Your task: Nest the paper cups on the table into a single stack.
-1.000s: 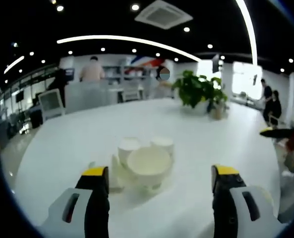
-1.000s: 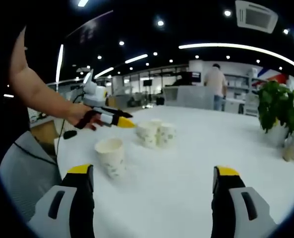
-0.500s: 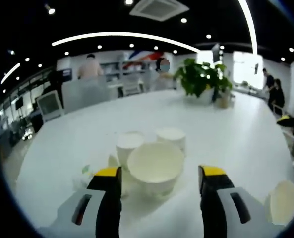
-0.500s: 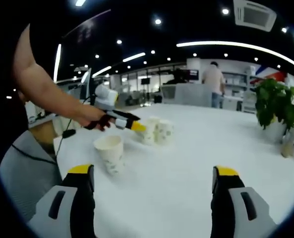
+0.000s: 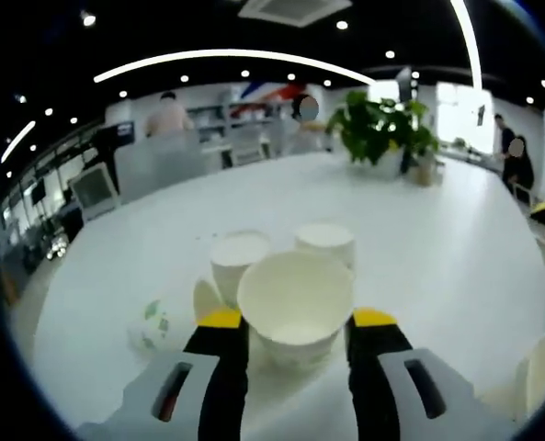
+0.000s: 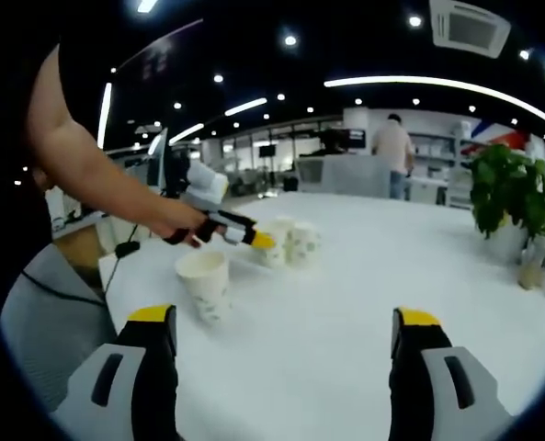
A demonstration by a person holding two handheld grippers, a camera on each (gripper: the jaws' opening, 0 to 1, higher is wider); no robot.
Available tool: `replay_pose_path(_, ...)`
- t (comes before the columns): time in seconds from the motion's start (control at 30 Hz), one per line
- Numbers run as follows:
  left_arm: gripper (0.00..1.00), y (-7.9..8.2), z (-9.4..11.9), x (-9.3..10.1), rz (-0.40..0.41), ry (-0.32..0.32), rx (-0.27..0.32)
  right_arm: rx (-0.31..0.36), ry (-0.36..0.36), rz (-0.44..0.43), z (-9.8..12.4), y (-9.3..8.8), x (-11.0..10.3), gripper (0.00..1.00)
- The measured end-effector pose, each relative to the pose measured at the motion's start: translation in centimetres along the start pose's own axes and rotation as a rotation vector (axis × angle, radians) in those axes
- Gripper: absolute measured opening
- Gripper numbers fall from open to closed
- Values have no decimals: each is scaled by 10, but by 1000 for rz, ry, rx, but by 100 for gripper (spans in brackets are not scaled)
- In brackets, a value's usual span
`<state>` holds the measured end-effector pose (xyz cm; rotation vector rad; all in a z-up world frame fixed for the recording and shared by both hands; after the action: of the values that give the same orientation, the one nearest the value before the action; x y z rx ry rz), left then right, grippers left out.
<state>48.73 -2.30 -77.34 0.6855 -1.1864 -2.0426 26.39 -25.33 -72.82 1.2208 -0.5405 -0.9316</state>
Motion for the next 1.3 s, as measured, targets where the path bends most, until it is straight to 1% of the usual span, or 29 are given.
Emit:
replay_pose_path(0.27, 40, -1, 3, 2, 13, -4, 5, 3, -6, -7, 1, 0, 0, 95)
replay_pose_path(0.33, 40, -1, 3, 2, 24, -7, 8, 1, -9, -10, 1, -1, 1, 95)
replay_pose_path(0.53, 40, -1, 10, 4, 18, -22, 12, -11, -13, -28, 2, -7, 1, 95)
replay_pose_path(0.87, 39, 17, 17, 2, -2, -50, 53, -13, -4, -33, 0, -10, -1, 95)
replay_pose_path(0.93, 39, 19, 18, 1, 15, -58, 54, -13, -3, -33, 0, -10, -1, 95)
replay_pose_path(1.03, 39, 24, 20, -1, 35, -59, 38, -13, 1, -29, -1, -9, -1, 95)
replay_pose_path(1.2, 39, 35, 26, -5, 18, -68, 48, -10, 2, -23, -1, -5, 0, 95)
replay_pose_path(1.3, 39, 42, 29, -12, 14, -64, 53, -3, -2, -20, -2, -3, 1, 95)
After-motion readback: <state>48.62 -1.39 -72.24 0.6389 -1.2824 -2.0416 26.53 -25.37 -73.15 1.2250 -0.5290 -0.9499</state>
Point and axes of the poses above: the point that each gripper's makers call its tool centre point, and the gripper's own axes: z roughly backward along the fingers, x roughly to its right, y roughly out of its top, the point moved 5 cm from there along z, roughly backward along the fingers, and after that the axes turned 4 degrees about -z, right-handed, at the moved point
